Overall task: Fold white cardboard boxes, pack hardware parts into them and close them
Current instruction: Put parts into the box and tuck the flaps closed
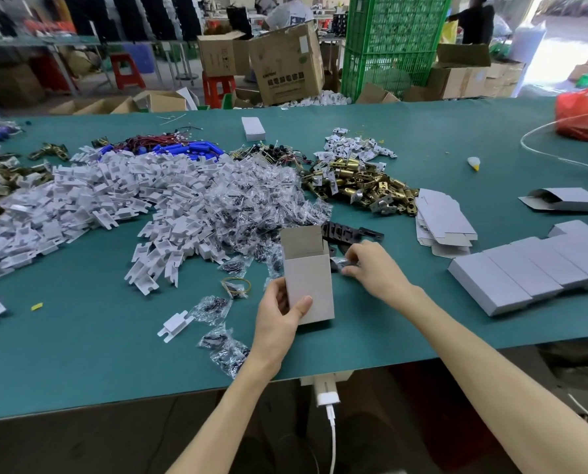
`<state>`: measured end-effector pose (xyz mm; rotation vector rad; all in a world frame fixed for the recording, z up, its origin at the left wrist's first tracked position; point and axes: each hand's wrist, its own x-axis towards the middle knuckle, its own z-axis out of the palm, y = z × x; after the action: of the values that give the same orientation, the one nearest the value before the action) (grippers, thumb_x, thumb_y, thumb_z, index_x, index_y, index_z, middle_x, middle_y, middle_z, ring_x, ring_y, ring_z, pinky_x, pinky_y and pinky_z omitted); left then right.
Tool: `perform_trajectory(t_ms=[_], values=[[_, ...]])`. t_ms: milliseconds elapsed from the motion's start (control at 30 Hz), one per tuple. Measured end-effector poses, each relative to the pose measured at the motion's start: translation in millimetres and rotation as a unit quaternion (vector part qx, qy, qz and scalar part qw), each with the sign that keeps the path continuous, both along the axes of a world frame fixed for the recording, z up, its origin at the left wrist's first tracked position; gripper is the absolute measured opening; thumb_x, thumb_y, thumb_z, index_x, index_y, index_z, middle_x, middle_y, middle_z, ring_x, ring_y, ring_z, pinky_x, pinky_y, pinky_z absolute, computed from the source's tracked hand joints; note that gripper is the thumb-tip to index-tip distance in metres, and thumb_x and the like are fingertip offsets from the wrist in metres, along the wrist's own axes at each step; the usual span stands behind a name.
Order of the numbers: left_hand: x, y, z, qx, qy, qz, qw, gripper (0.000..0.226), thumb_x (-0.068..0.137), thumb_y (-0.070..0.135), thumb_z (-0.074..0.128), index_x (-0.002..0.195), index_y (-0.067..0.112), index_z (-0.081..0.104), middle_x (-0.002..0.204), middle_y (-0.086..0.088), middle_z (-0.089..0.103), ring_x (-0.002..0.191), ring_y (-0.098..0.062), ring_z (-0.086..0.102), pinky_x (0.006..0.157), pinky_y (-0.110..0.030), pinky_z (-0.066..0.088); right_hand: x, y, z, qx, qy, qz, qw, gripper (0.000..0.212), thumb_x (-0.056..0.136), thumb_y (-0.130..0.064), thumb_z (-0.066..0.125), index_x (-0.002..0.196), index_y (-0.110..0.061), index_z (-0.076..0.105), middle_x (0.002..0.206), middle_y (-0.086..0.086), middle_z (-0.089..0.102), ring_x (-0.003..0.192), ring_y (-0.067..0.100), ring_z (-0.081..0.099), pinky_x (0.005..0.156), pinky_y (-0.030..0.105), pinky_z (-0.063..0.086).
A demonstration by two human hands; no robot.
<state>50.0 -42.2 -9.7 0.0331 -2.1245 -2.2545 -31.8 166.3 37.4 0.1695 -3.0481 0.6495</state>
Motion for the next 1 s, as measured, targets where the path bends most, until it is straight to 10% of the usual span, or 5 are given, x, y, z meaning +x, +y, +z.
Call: perform_trajectory(t_ms=[300, 1000], values=[[0, 1, 0, 0.004, -0.005, 0.0, 1.0, 0.039, 0.093, 0.01, 0.075, 0.129, 0.011, 0.057, 0.122, 0.001, 0.071, 0.107, -0.005, 0.07, 0.088, -0.022, 0.057, 18, -30, 78, -0.287, 0.14, 0.041, 0.947, 0.025, 0.085, -0.024, 0.083, 0.103, -0.017, 0.067, 0.086, -0.004, 0.071, 0.076, 0.007, 0.066, 0.069, 0.013, 0.05], [2, 0, 3, 0.038, 0.002, -0.012, 0.999, 0.035, 0.093, 0.012, 0.075, 0.124, 0.016, 0.059, 0.117, 0.0, 0.072, 0.108, -0.007, 0.07, 0.086, -0.023, 0.057, 41, -53, 65, 0.069, 0.098, 0.195, 0.974, 0.038, 0.098, -0.045, 0.061, 0.125, -0.019, 0.069, 0.115, -0.004, 0.066, 0.124, 0.018, 0.04, 0.106, 0.039, 0.033]])
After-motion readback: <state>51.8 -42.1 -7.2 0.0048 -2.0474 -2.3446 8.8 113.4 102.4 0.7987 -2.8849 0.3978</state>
